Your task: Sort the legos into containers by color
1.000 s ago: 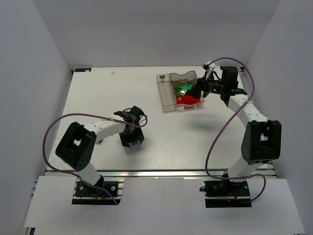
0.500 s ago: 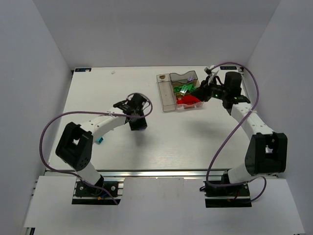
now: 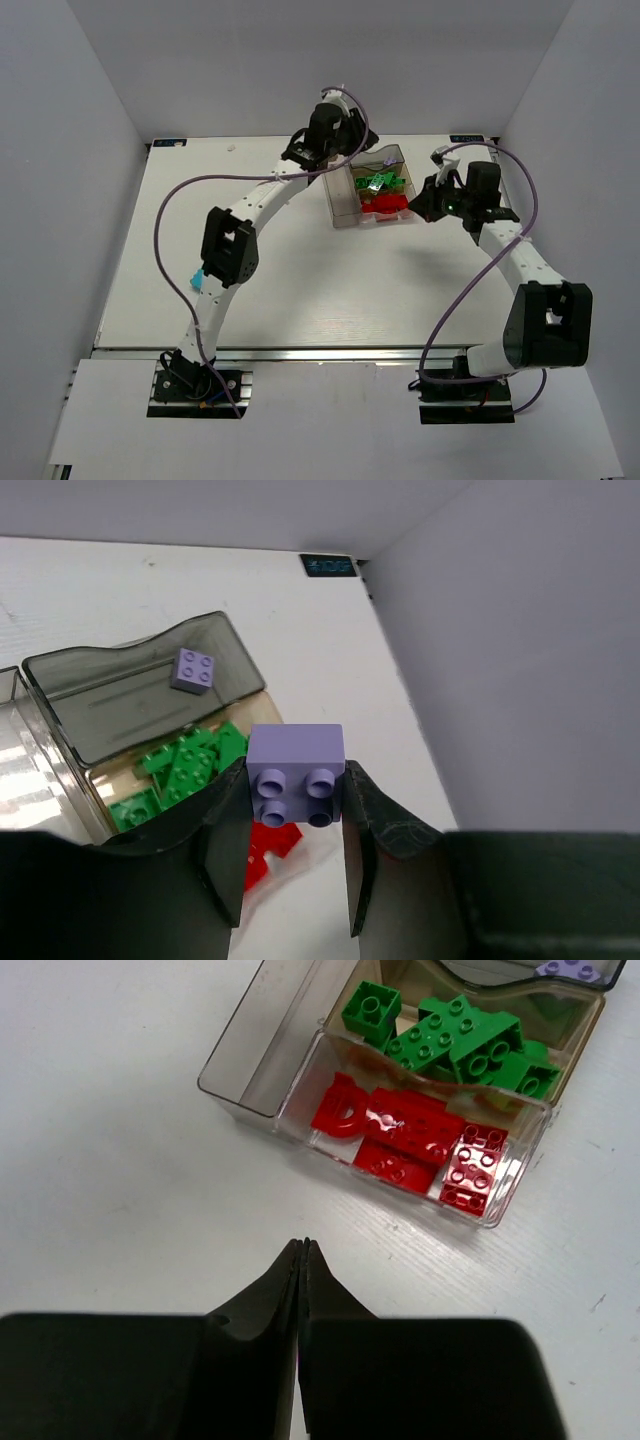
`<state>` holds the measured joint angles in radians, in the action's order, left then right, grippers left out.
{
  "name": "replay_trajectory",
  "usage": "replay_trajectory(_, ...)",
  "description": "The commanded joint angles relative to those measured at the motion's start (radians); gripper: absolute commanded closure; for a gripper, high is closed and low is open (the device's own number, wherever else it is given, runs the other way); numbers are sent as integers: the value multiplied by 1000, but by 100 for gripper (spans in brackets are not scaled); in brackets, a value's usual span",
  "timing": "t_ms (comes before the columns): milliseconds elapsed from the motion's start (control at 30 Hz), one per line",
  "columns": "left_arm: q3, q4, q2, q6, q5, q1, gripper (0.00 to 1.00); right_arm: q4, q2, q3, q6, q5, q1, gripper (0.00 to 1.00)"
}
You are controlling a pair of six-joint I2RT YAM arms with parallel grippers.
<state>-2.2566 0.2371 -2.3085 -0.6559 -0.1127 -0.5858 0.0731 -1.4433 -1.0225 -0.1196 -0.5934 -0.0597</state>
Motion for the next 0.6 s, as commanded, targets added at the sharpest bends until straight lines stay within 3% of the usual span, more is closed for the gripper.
replay_trajectory(0, 5, -192, -58, 24, 50, 6, 100, -25, 89, 51, 0, -13, 3, 100)
replay_trajectory(233, -52, -380, -181, 42, 163, 6, 100, -41, 147, 142, 32, -35, 8, 100)
replay_trajectory(533, -54, -332, -246, 53, 248, 6, 88, -50, 156, 167, 67, -45, 6, 100)
replay_trajectory(567, -55, -328, -250, 59, 252, 6, 83, -50, 158, 167, 69, -49, 6, 100)
